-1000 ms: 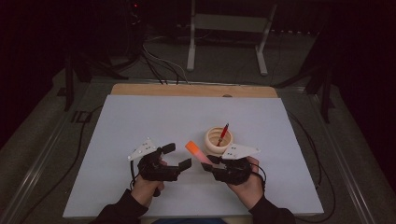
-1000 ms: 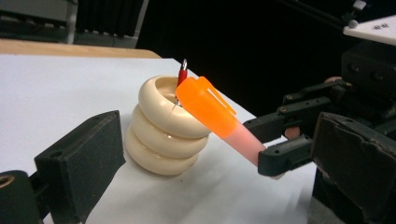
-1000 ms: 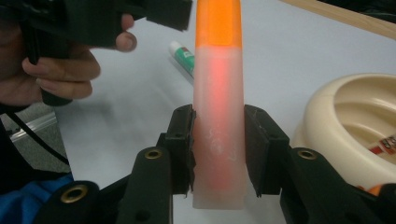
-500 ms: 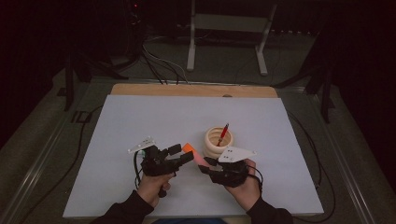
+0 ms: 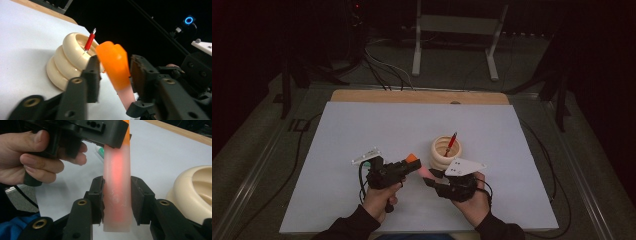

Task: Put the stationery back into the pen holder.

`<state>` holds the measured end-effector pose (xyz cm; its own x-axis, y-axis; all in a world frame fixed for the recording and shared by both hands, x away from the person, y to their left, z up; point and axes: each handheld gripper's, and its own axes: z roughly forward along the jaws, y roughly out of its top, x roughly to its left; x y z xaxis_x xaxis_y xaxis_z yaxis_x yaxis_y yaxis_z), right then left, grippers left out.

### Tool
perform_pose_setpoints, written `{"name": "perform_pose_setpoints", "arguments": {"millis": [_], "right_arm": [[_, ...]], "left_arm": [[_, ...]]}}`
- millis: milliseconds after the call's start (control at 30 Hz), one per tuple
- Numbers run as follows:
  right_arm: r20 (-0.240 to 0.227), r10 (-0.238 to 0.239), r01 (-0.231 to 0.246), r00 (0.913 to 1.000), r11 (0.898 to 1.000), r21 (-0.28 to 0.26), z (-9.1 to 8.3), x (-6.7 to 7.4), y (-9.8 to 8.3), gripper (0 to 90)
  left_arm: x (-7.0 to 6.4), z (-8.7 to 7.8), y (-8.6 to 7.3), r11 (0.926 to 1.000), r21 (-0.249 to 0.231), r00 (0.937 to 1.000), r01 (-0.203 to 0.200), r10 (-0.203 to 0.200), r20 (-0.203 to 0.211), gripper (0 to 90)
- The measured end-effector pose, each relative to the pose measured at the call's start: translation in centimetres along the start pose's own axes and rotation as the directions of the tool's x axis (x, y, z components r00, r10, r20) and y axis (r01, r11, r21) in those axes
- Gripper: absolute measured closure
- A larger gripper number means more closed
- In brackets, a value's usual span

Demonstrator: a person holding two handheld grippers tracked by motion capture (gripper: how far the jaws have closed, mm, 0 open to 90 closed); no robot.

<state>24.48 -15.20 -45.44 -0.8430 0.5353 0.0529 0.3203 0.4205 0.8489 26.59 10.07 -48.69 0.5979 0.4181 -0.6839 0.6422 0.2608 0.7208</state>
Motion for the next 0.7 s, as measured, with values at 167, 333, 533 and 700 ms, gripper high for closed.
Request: {"name": "perform_pose_setpoints", "arguments": {"millis": [167,333,533,700], "right_arm": [[0.004,-0.005,0.005,1.0000,1.000,0.004,0.1,0.0,0.0,64.6],[0.005,-0.009,0.009,0.9999,1.000,0.004,0.2,0.2,-0.1,64.6],[0.017,-0.026,0.026,0.9995,0.999,-0.019,0.1,0.3,0.0,62.9],[0.027,-0.001,0.003,0.9996,0.999,-0.044,-0.2,-0.2,-0.2,43.3]], "left_arm": [[-0.3,0.0,0.0,1.0000,-0.005,0.9997,0.002,-0.002,0.026,68.0],[-0.8,0.0,0.1,0.9998,-0.001,0.9991,-0.018,0.018,0.038,70.4],[-1.3,0.0,0.6,0.9976,-0.002,0.9965,-0.069,0.069,0.047,71.5],[-2.1,-0.2,1.7,0.9916,-0.011,0.9907,-0.129,0.130,0.041,73.6]]}}
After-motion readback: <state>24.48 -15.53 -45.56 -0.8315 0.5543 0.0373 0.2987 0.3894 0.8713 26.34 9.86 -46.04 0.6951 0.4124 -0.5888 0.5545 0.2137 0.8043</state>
